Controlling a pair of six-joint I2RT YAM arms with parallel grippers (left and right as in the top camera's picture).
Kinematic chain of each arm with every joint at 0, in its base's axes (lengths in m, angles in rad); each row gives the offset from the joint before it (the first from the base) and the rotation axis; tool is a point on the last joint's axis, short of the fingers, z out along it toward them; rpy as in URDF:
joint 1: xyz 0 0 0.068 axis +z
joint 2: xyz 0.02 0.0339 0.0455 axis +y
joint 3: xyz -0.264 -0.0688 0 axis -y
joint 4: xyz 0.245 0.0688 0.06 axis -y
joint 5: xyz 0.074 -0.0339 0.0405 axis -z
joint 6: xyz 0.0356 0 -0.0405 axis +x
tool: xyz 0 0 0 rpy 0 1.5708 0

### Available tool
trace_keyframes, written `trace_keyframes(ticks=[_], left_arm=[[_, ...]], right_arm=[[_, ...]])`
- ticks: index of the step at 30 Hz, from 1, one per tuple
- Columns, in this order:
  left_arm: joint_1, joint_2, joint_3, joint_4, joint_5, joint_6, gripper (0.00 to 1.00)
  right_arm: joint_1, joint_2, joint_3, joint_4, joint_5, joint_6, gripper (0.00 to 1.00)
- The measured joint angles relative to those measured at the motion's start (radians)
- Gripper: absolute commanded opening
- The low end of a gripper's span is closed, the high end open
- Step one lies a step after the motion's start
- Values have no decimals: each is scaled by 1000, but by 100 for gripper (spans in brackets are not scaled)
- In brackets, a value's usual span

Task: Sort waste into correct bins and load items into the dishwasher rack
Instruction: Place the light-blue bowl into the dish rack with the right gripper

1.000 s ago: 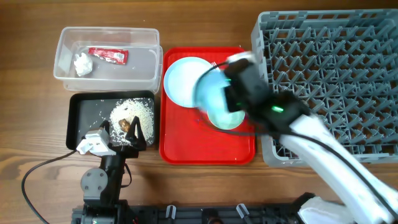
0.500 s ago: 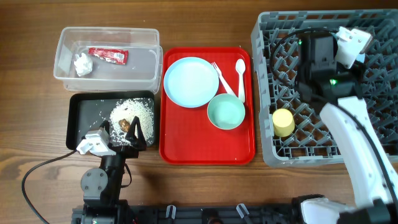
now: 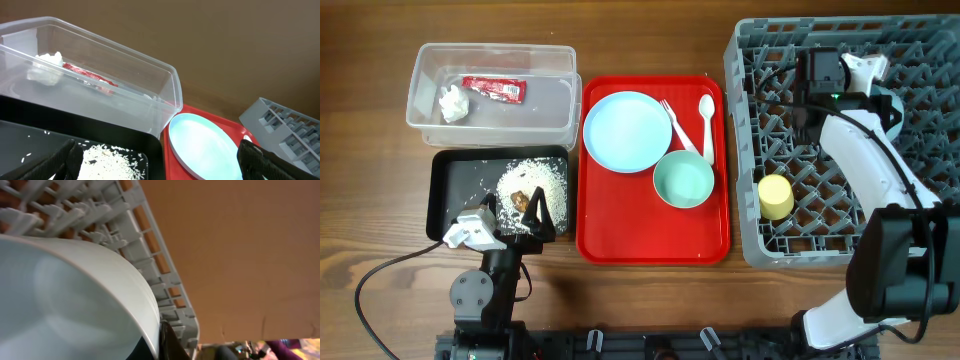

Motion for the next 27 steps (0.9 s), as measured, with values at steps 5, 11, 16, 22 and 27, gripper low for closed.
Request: trace_keyframes(ticks=[5, 11, 16, 22, 27], left_arm=[[0, 0, 0, 0, 0, 0, 100], [0, 0, 0, 0, 0, 0, 100], [0, 0, 0, 0, 0, 0, 100], [0, 0, 0, 0, 0, 0, 100], [0, 0, 0, 0, 0, 0, 100]], right_arm=[[4, 0, 0, -4, -33, -25, 4], [56, 0, -18, -12, -24, -49, 11], [111, 0, -34, -47, -44, -64, 29], [211, 0, -40, -54, -144, -74, 53], [312, -61, -20, -78, -307, -74, 62]])
